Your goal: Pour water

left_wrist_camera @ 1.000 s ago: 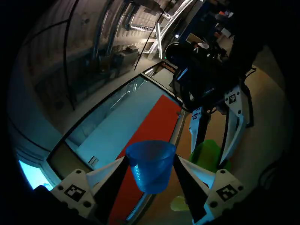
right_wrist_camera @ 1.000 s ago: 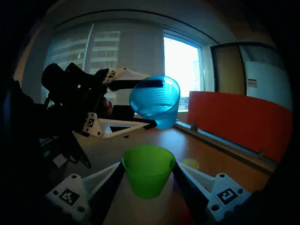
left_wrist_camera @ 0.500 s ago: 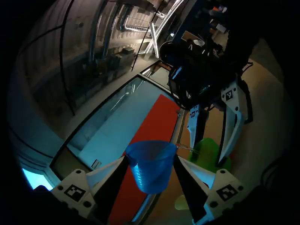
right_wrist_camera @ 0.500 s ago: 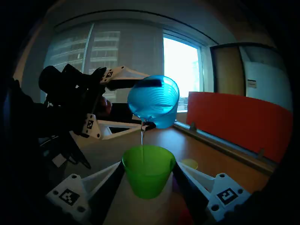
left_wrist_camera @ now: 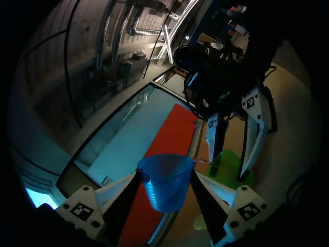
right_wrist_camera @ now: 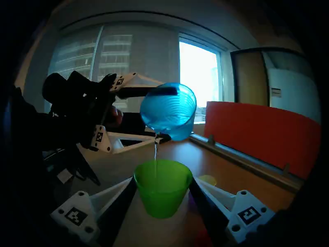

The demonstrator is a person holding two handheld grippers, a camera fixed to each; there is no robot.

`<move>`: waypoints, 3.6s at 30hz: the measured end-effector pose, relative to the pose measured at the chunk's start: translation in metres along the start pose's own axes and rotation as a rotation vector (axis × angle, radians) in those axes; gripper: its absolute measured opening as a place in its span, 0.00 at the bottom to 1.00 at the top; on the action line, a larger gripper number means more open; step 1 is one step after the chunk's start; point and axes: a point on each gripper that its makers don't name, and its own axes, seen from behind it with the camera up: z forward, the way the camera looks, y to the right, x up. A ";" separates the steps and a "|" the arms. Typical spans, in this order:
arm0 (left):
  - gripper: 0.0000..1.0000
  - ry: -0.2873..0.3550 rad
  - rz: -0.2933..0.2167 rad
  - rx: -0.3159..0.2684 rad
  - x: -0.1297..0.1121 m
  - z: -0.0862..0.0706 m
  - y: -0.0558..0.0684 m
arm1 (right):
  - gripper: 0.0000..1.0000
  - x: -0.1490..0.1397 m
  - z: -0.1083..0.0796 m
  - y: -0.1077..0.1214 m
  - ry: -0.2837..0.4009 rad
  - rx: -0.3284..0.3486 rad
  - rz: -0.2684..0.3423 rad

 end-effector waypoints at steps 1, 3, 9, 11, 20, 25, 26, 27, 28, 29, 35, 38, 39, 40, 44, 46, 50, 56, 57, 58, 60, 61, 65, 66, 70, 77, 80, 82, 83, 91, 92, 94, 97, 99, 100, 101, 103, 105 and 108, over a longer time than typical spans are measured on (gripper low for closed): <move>0.84 0.000 0.001 0.000 0.000 0.000 0.000 | 0.91 0.000 0.000 0.000 0.000 0.000 0.000; 0.84 0.000 0.004 -0.001 0.000 0.000 0.000 | 0.92 0.000 -0.001 0.000 0.000 -0.001 -0.001; 0.84 0.001 0.014 -0.001 0.000 0.000 0.001 | 0.91 0.000 0.000 0.000 0.000 0.000 -0.003; 0.84 -0.001 0.011 -0.002 -0.001 0.000 0.001 | 0.91 0.000 0.000 0.000 0.001 -0.001 -0.002; 0.84 -0.002 0.023 0.002 -0.002 -0.001 -0.002 | 0.92 0.001 -0.001 -0.001 0.000 -0.002 -0.004; 0.84 -0.002 0.039 0.002 -0.002 -0.001 -0.001 | 0.91 0.002 0.000 -0.001 0.000 -0.003 -0.006; 0.84 -0.002 0.044 0.002 -0.002 -0.002 -0.001 | 0.91 0.002 0.000 -0.001 0.000 -0.004 -0.007; 0.84 -0.002 0.048 0.001 -0.002 -0.001 0.000 | 0.91 0.002 0.000 -0.001 0.001 -0.004 -0.007; 0.84 -0.003 0.051 0.000 -0.002 -0.001 0.000 | 0.91 0.002 0.001 -0.001 0.001 -0.004 -0.007; 0.84 -0.003 0.054 -0.001 -0.001 -0.001 0.001 | 0.91 0.002 0.001 -0.001 0.001 -0.004 -0.006; 0.84 0.001 0.062 -0.005 0.000 -0.001 0.003 | 0.91 0.002 0.000 -0.001 0.004 -0.005 -0.008; 0.84 0.001 0.072 -0.007 0.000 -0.001 0.005 | 0.91 0.001 0.000 -0.001 0.003 -0.005 -0.008; 0.84 0.000 0.073 -0.007 0.000 -0.001 0.005 | 0.91 0.001 0.000 -0.001 0.003 -0.005 -0.008; 0.84 -0.002 0.073 -0.006 -0.001 -0.001 0.005 | 0.91 0.001 0.000 -0.001 0.003 -0.005 -0.008; 0.84 -0.010 0.070 -0.002 -0.003 0.000 0.004 | 0.91 0.001 -0.001 -0.001 0.002 -0.006 -0.008; 0.84 -0.010 0.074 0.000 -0.003 -0.001 0.003 | 0.92 0.001 -0.001 0.000 0.002 -0.008 -0.008; 0.84 -0.010 0.082 0.003 -0.002 0.000 0.002 | 0.91 0.001 -0.002 0.000 0.002 -0.010 -0.009; 0.84 -0.007 0.082 0.007 -0.001 0.001 0.001 | 0.91 0.001 -0.002 0.001 0.006 -0.010 -0.006; 0.84 -0.008 0.084 0.007 -0.001 0.002 0.000 | 0.91 0.001 -0.002 0.001 0.006 -0.010 -0.006; 0.84 -0.008 0.088 0.006 -0.001 0.002 0.000 | 0.91 0.001 -0.002 0.001 0.005 -0.010 -0.007; 0.84 -0.009 0.095 0.006 -0.001 0.003 0.000 | 0.91 0.001 -0.002 0.000 0.005 -0.010 -0.008; 0.84 -0.010 0.098 0.008 -0.001 0.003 0.000 | 0.91 0.000 -0.002 0.000 0.006 -0.010 -0.009; 0.84 -0.010 0.103 0.010 0.001 0.004 -0.002 | 0.91 0.001 -0.002 -0.001 0.008 -0.007 -0.008; 0.84 -0.009 0.104 0.010 0.001 0.004 -0.002 | 0.91 0.001 -0.002 -0.001 0.008 -0.007 -0.008; 0.84 -0.007 0.111 0.011 0.003 0.005 -0.002 | 0.92 0.001 -0.002 -0.001 0.010 -0.011 -0.010; 0.84 -0.006 0.127 0.008 0.004 0.005 -0.003 | 0.91 0.002 -0.003 0.000 0.011 -0.011 -0.012; 0.84 -0.002 0.137 0.007 0.005 0.005 -0.002 | 0.91 0.003 -0.002 0.000 0.010 -0.011 -0.014; 0.84 -0.002 0.142 0.004 0.005 0.005 -0.001 | 0.91 0.003 -0.002 0.000 0.011 -0.012 -0.015; 0.84 -0.002 0.144 0.002 0.005 0.005 -0.001 | 0.91 0.003 -0.002 0.000 0.012 -0.012 -0.015; 0.84 -0.003 0.159 -0.001 0.006 0.005 0.001 | 0.91 0.003 -0.003 -0.001 0.014 -0.011 -0.015; 0.84 -0.003 0.160 -0.001 0.005 0.005 0.002 | 0.91 0.003 -0.003 -0.001 0.013 -0.011 -0.015; 0.84 -0.002 0.160 0.000 0.006 0.005 0.001 | 0.91 0.003 -0.003 -0.001 0.013 -0.011 -0.016; 0.84 0.000 0.161 0.002 0.006 0.005 0.001 | 0.91 0.003 -0.003 -0.001 0.013 -0.012 -0.018; 0.84 0.000 0.164 0.004 0.007 0.005 0.000 | 0.91 0.003 -0.002 -0.001 0.013 -0.012 -0.019; 0.84 0.001 0.166 0.005 0.007 0.005 -0.001 | 0.91 0.003 -0.002 -0.001 0.014 -0.013 -0.019; 0.84 0.001 0.168 0.006 0.007 0.005 -0.002 | 0.91 0.004 -0.002 -0.001 0.014 -0.013 -0.020; 0.84 0.001 0.171 0.008 0.008 0.005 -0.002 | 0.91 0.004 -0.002 -0.001 0.015 -0.013 -0.021; 0.84 0.001 0.174 0.009 0.008 0.005 -0.003 | 0.91 0.005 -0.002 -0.001 0.016 -0.012 -0.022; 0.84 0.002 0.182 0.010 0.009 0.005 -0.003 | 0.91 0.005 -0.003 -0.001 0.017 -0.012 -0.023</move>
